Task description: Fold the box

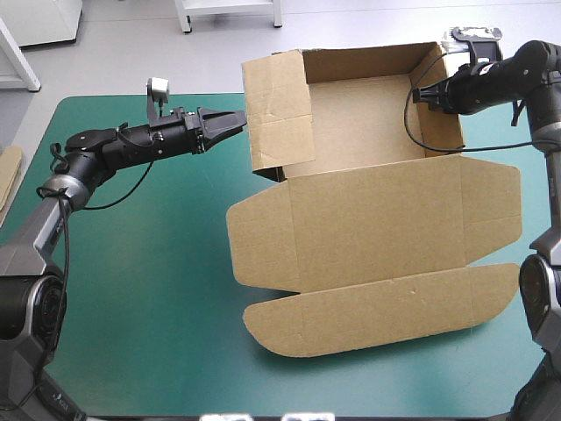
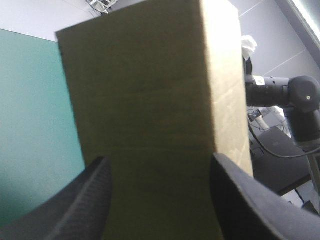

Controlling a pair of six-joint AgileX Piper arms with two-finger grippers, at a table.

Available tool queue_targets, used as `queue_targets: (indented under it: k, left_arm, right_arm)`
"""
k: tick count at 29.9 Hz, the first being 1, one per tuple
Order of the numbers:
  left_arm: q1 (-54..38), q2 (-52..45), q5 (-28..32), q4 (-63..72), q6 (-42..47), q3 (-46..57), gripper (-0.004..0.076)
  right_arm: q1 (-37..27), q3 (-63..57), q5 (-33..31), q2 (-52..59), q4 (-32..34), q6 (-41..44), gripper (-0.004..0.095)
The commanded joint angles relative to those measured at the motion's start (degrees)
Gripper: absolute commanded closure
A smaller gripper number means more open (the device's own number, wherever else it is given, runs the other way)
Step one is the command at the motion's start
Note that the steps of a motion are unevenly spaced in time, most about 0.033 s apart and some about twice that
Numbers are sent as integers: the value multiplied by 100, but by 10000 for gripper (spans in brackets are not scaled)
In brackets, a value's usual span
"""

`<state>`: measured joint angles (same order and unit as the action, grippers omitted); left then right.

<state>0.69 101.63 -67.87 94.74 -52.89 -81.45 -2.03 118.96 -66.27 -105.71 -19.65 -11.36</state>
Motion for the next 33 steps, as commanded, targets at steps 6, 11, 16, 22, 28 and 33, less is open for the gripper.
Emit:
queue_targets:
  k: [6, 11, 16, 22, 28, 33]
  left_arm:
    - [214, -361, -504, 2, 284, -628, 300]
    - [288, -361, -23, -610, 674, -903, 300]
    - [588, -361, 666, -2190, 1422, -1342, 300]
    - [770, -282, 985, -2837, 2007, -1820, 299]
    - [770, -229, 998, -3492, 2828, -1982, 299]
    - [778, -229, 821, -4821, 3539, -2205, 300]
  right_arm:
    - [-26, 159, 373, 215, -211, 167, 927]
    - [-26, 159, 373, 152, -356, 238, 927]
    - [130, 159, 416, 131, -287, 316, 925]
    - [482, 159, 344, -23, -43, 569, 925]
    - [894, 159, 393, -149, 296, 887, 925]
    - [1193, 159, 457, -242, 654, 1282, 925]
